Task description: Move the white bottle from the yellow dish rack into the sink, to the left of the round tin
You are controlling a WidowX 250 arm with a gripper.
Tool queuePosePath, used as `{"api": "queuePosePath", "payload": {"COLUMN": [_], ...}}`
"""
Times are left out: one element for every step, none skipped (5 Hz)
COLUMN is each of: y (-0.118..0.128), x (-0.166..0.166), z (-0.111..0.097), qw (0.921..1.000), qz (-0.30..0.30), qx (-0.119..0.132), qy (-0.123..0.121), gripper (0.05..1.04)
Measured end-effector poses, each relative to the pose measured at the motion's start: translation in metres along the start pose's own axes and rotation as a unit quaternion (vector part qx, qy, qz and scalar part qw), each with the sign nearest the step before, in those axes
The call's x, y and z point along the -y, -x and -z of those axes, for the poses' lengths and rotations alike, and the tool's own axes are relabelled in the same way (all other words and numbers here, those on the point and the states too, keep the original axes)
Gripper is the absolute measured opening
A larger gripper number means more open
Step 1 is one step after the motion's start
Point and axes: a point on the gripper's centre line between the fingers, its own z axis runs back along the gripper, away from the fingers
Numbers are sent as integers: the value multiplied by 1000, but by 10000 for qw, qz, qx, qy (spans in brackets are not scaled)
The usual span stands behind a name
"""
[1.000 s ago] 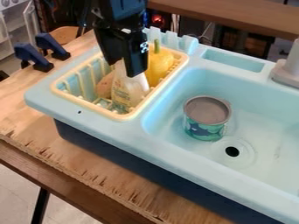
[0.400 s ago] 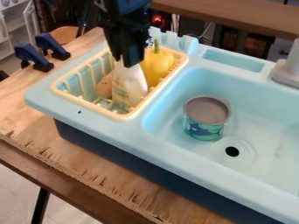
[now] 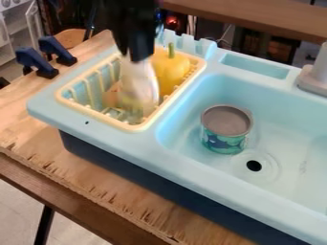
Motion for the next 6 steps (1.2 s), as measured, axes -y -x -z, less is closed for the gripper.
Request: {"api": "queuePosePath", "payload": {"y": [5, 5, 10, -5, -19, -23], "x": [22, 59, 88, 106, 117, 123], "z": [-35, -79, -102, -80, -36, -4], "qw": [9993, 9951, 9906, 9888, 9852, 9774], "qz": [146, 508, 904, 1124, 1453, 1887], "qx": [338, 809, 937, 692, 220, 100], "qy": [13, 247, 428, 699, 887, 943], "gripper": [387, 387, 387, 387, 387, 387]}}
